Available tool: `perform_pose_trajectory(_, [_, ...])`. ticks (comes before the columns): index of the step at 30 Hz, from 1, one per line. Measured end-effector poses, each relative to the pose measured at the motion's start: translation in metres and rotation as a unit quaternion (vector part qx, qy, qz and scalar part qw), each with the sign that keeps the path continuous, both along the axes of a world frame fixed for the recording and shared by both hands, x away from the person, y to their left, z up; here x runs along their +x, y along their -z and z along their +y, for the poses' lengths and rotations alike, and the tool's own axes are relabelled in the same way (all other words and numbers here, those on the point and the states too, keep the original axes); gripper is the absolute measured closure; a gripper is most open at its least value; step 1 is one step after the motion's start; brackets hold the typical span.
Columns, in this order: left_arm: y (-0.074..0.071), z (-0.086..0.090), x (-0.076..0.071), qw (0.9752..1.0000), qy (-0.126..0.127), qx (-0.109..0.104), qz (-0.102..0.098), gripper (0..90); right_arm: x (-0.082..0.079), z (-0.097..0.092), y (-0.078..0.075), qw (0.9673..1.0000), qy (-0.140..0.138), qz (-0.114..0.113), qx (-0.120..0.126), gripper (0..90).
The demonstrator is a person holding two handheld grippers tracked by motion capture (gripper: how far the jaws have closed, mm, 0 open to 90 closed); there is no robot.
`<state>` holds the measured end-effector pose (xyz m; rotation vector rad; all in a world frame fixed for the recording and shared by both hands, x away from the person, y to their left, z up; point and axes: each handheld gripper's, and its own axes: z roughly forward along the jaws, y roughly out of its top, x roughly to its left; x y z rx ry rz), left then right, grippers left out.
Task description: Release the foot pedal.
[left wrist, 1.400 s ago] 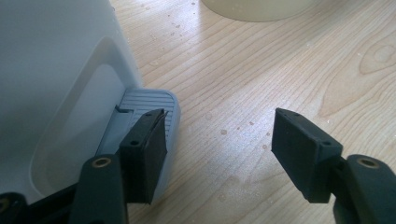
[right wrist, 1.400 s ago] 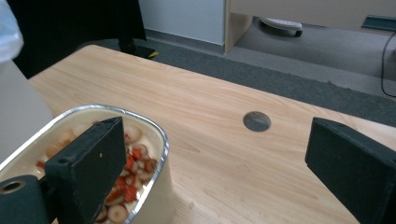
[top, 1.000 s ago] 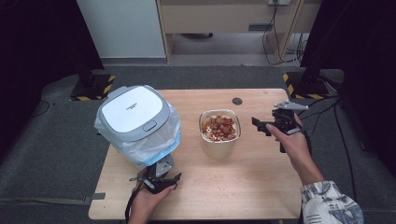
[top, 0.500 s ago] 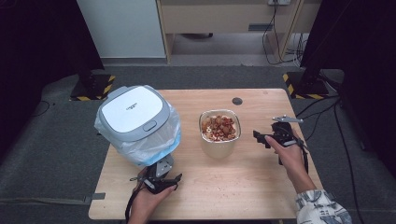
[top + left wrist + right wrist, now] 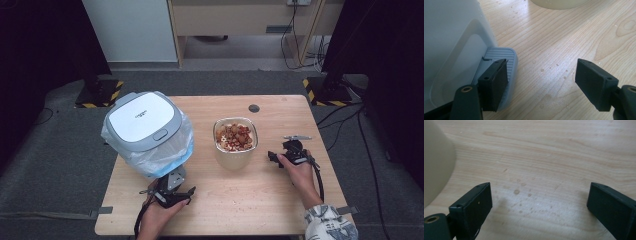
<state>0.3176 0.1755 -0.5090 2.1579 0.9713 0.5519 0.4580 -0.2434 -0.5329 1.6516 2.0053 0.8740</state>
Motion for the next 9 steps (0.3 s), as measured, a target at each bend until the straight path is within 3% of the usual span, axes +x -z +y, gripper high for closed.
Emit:
perform_pose_trajectory(1, [0.0, 0.0, 0.0, 1.0, 0.001, 0.0, 0.0, 24.6, 0.001, 0.002, 0.003, 0.9998, 0.007, -0.014, -0.011, 6.3])
perform_pose_trajectory(4, [0.0, 0.0, 0.0, 1.0, 0.001, 0.0, 0.0, 24.5, 0.001, 0.011, 0.007, 0.9987, 0.008, -0.029, -0.041, 2.3])
perform_pose_trajectory(9, [0.0, 0.0, 0.0, 1.0, 0.001, 0.0, -0.001, 24.4, 0.0, 0.016, 0.008, 0.9988, 0.004, -0.025, -0.041, 0.7])
